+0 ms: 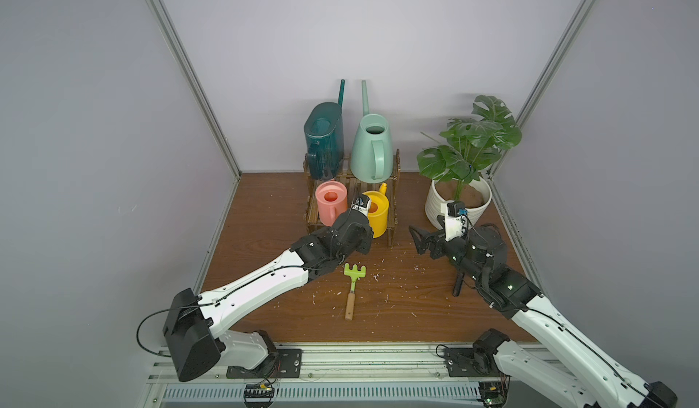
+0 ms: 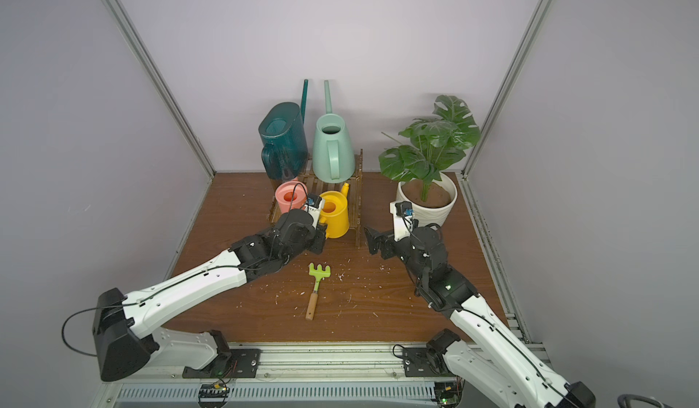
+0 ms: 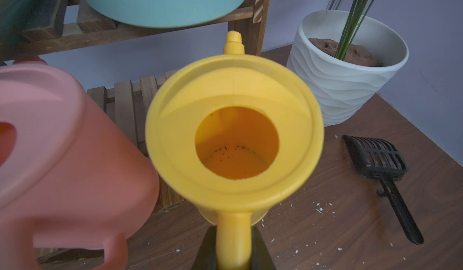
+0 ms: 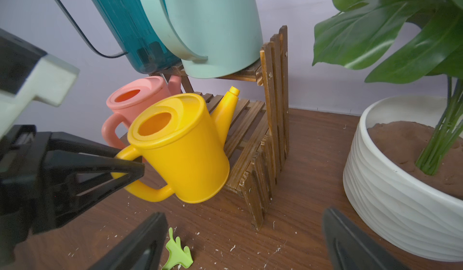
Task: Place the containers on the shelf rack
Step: 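Place the container on the shelf.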
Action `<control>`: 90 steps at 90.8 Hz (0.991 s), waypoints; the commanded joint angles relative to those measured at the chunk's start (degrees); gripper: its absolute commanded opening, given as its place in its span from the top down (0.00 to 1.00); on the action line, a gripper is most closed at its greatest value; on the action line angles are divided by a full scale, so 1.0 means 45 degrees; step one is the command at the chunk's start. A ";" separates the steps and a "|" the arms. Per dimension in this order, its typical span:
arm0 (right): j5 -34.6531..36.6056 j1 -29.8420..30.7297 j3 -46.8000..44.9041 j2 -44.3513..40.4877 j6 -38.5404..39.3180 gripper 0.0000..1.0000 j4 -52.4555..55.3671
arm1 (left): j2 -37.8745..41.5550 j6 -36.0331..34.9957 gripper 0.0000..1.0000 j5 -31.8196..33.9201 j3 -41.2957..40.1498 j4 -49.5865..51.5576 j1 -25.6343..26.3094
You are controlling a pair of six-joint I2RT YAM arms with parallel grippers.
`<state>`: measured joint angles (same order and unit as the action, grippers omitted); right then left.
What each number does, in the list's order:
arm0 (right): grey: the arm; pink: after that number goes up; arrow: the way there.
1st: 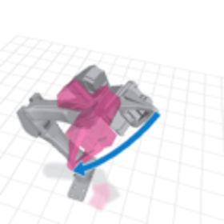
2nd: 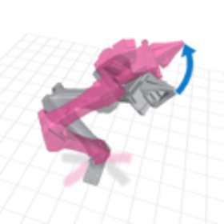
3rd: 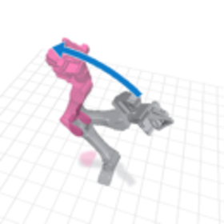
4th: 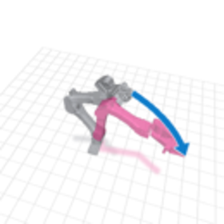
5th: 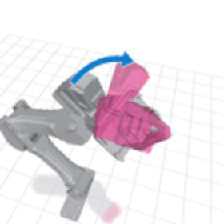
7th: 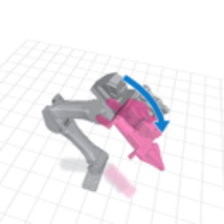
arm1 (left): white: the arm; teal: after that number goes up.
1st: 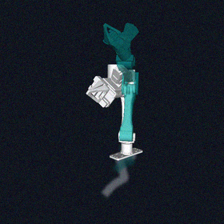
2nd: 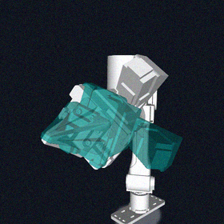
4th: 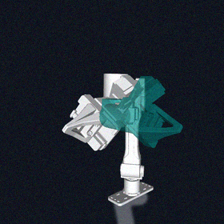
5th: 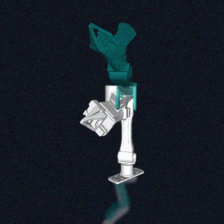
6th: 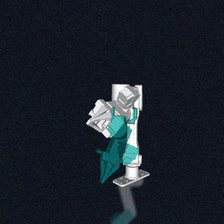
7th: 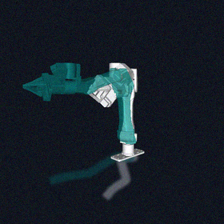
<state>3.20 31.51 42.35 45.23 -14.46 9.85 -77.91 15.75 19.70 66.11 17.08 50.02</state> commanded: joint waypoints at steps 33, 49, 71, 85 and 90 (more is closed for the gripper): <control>0.0045 0.0043 -0.0215 -0.0621 0.0127 0.01 0.0294 | -0.0550 0.0485 0.99 0.1403 0.0411 -0.0222 -0.0118; 0.0005 0.0040 -0.0209 -0.0491 0.0137 0.01 0.0106 | -0.0822 0.0524 0.99 0.1447 0.0533 -0.0212 -0.0119; 0.0085 0.0044 -0.0306 -0.0542 0.0137 0.01 0.0088 | -0.1066 0.0432 0.94 0.1454 0.0847 -0.0183 -0.0119; 0.0128 0.0044 -0.0413 -0.0628 0.0078 0.01 0.0043 | -0.1219 0.0365 0.91 0.1516 0.1019 -0.0183 -0.0104; 0.0120 0.0039 -0.0454 -0.0618 0.0041 0.01 0.0067 | -0.1227 0.0372 0.88 0.1506 0.1027 -0.0183 -0.0118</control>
<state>3.46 31.53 41.19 43.22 -14.31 10.13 -82.52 17.30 24.27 69.38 15.90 50.02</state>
